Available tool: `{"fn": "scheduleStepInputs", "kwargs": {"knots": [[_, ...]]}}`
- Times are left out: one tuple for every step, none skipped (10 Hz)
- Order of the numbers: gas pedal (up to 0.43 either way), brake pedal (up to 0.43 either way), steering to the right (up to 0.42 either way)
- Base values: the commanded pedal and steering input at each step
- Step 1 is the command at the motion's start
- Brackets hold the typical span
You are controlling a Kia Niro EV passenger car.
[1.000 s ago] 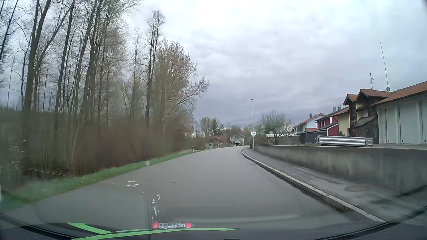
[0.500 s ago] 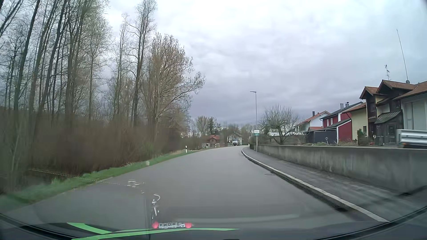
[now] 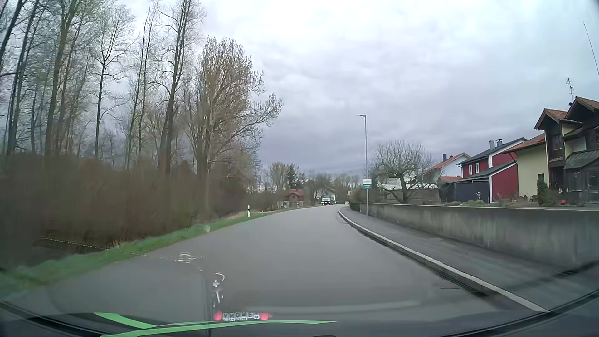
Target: Follow the waypoints while adhering to traffic rules and regulations
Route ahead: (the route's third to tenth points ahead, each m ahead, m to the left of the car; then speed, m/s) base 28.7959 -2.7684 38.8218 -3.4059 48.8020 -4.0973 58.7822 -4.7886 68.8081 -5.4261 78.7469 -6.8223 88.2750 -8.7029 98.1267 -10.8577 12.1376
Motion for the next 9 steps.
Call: {"fn": "scheduleStepInputs", "kwargs": {"knots": [[0.098,0.000,0.011],[0.098,0.000,0.011],[0.098,0.000,0.011],[0.098,0.000,0.011],[0.098,0.000,0.011],[0.098,0.000,0.011],[0.098,0.000,0.011],[0.098,0.000,0.011],[0.098,0.000,0.011]]}}
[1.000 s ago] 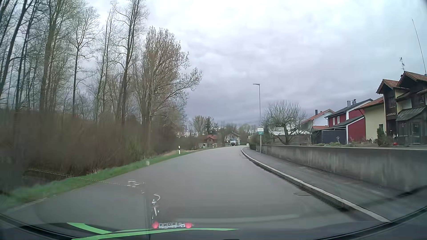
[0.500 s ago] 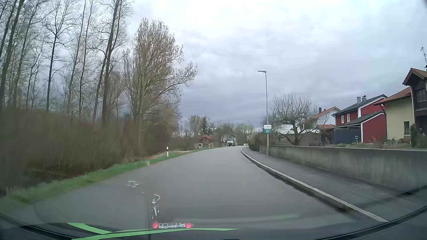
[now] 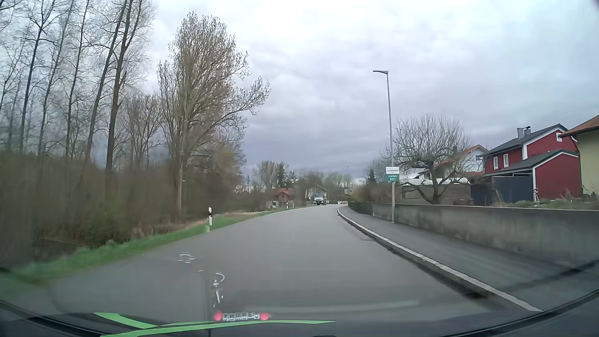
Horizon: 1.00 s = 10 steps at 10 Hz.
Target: Follow the waypoints while adhering to traffic rules and regulations
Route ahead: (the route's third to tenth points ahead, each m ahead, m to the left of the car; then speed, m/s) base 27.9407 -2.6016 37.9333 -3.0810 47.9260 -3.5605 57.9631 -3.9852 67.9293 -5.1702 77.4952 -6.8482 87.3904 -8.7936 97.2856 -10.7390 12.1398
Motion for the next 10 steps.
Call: {"fn": "scheduleStepInputs", "kwargs": {"knots": [[0.098,0.000,0.011],[0.098,0.000,0.011],[0.098,0.000,0.011],[0.098,0.000,0.011],[0.098,0.000,0.011],[0.098,0.000,0.011],[0.098,0.000,0.011],[0.098,0.000,0.011],[0.098,0.000,0.011],[0.098,0.000,0.010]]}}
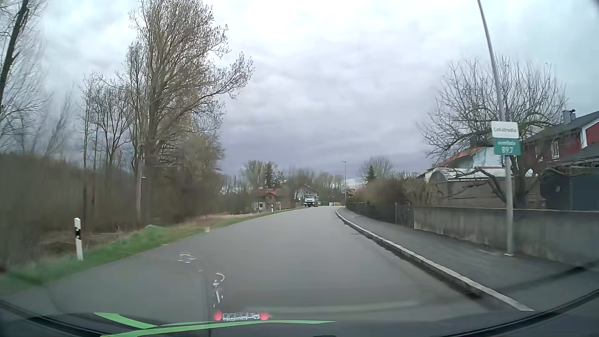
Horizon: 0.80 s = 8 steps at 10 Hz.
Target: Follow the waypoints while adhering to traffic rules and regulations
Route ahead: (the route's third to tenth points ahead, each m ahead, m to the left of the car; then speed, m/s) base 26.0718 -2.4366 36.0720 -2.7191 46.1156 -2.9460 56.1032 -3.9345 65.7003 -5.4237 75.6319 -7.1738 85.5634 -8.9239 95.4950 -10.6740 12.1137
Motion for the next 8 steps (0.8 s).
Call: {"fn": "scheduleStepInputs", "kwargs": {"knots": [[0.098,0.000,0.010],[0.087,0.000,0.010],[0.087,0.000,0.010],[0.079,0.000,0.010],[0.079,0.000,0.010],[0.067,0.000,0.010],[0.067,0.000,0.010],[0.067,0.000,0.010]]}}
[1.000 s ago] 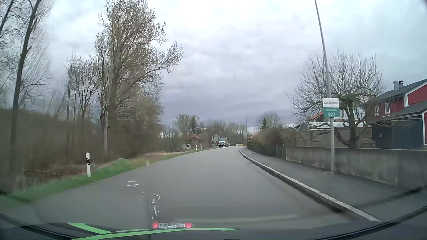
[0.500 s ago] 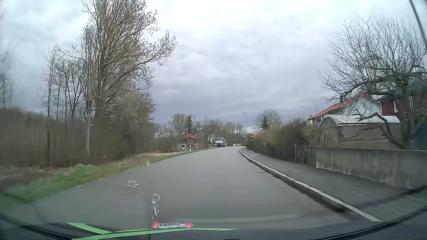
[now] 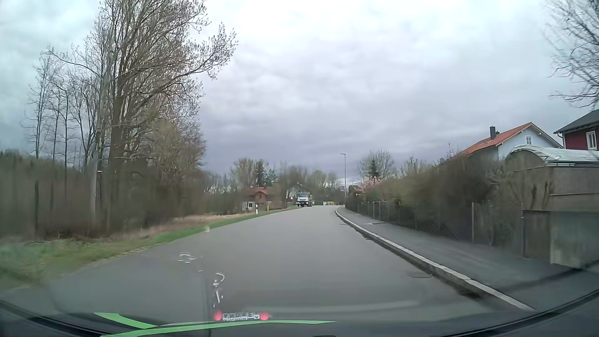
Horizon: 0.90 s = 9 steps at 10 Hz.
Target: Follow the waypoints while adhering to traffic rules and regulations
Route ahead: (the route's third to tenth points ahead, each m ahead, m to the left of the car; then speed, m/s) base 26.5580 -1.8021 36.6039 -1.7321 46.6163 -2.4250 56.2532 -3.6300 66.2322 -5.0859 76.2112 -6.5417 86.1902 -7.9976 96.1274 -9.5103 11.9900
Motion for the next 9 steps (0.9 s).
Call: {"fn": "scheduleStepInputs", "kwargs": {"knots": [[0.067,0.000,0.010],[0.059,0.000,0.010],[0.059,0.000,0.010],[0.047,0.000,0.010],[0.047,0.000,0.010],[0.047,0.000,0.010],[0.047,0.000,0.010],[0.047,0.000,0.010],[0.047,0.000,0.010]]}}
